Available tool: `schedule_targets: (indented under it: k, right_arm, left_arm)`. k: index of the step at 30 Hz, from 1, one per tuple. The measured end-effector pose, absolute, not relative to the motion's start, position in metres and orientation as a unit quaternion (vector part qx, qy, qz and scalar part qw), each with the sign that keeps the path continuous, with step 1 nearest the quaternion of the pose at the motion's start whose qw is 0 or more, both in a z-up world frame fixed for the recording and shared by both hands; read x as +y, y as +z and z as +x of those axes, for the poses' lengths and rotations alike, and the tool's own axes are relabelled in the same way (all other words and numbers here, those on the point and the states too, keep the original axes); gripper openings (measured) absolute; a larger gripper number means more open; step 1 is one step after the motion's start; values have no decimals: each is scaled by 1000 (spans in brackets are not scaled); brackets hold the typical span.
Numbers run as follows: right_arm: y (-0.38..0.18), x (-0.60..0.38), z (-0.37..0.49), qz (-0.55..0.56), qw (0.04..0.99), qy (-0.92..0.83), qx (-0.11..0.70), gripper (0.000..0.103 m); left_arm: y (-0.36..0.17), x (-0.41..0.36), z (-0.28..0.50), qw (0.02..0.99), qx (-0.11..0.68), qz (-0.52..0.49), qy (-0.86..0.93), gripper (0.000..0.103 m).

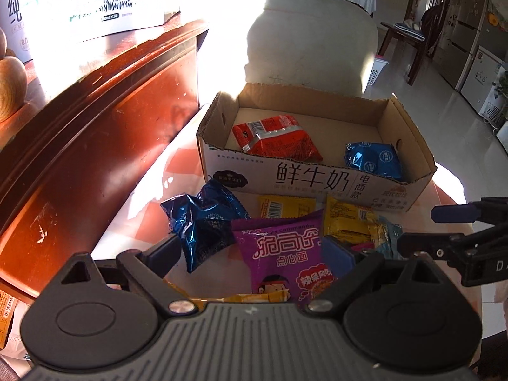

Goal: Organize snacks
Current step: 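Move both open grippers back down to the snack pile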

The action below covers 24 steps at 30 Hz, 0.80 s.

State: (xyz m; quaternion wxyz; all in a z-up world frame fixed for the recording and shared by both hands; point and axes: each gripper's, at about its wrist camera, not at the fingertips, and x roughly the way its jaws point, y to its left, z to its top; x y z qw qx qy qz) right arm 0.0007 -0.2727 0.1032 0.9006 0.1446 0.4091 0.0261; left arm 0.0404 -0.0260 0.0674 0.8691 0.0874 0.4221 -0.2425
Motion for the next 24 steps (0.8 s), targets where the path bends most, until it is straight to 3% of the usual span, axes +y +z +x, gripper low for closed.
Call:
schedule_targets:
  k: [24]
  right_arm:
    - [62, -219, -49, -18, 856, 176, 485, 91]
  left_arm:
    - [27, 0, 6, 831, 461, 157, -270, 94]
